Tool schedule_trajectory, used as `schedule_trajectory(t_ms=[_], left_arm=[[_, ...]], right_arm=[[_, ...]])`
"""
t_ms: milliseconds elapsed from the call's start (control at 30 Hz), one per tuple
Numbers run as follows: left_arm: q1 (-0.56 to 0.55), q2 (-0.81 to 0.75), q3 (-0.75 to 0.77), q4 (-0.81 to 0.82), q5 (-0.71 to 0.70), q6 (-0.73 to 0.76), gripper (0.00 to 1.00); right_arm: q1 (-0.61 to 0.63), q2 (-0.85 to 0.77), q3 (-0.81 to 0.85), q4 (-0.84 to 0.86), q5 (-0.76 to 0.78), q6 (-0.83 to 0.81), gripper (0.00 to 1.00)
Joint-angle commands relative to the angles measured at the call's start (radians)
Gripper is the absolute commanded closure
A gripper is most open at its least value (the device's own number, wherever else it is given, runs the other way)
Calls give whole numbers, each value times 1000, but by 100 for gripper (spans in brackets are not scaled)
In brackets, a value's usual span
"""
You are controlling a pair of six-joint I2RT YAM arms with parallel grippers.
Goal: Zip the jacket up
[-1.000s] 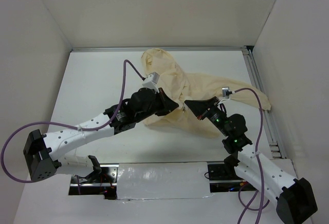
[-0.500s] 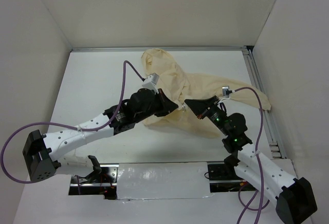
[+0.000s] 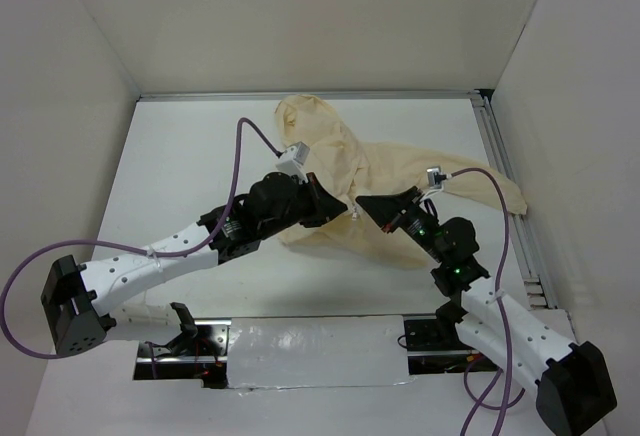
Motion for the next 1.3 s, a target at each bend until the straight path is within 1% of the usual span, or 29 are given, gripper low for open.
schedule_trajectory(t_ms=[0,233,400,500,567,600,633,733,833,1000,1100,1133,1200,1267], left_arm=[[4,-25,-3,69,26,16,100],[5,-19,-3,61,27,7,100],[4,-40,-21,64,40,4,100],[4,-75,-67,151,92,49,100],[4,-91,-98,223,168,115,100],[5,-103,-119,284,200,144,100],[5,-106,-125,305,260,184,100],[5,-120,-150,358,316,241,100],[8,-123,-152,348,334,271,100],[7,-108,-124,261,273,255,100],[8,-103,-103,237,248,243,75],[7,-104,-104,233,247,240,60],[7,-106,-110,242,242,235,51],[7,-111,-118,259,250,241,51]], right_arm=[[-5,8,49,76,-40,20,100],[-7,1,6,167,-25,88,100],[-7,-37,3,141,7,90,100],[-8,-47,-5,136,21,94,100],[-7,-39,-6,139,15,93,100],[-7,-33,3,136,-8,87,100],[-8,-25,8,133,-14,90,100],[-8,-22,11,138,-40,82,100],[-8,-41,14,132,-54,73,100],[-7,-76,25,75,-86,60,100],[-8,-94,25,41,-94,57,100],[-8,-99,26,35,-95,56,100],[-8,-107,23,24,-94,57,100],[-8,-104,20,27,-98,62,100]])
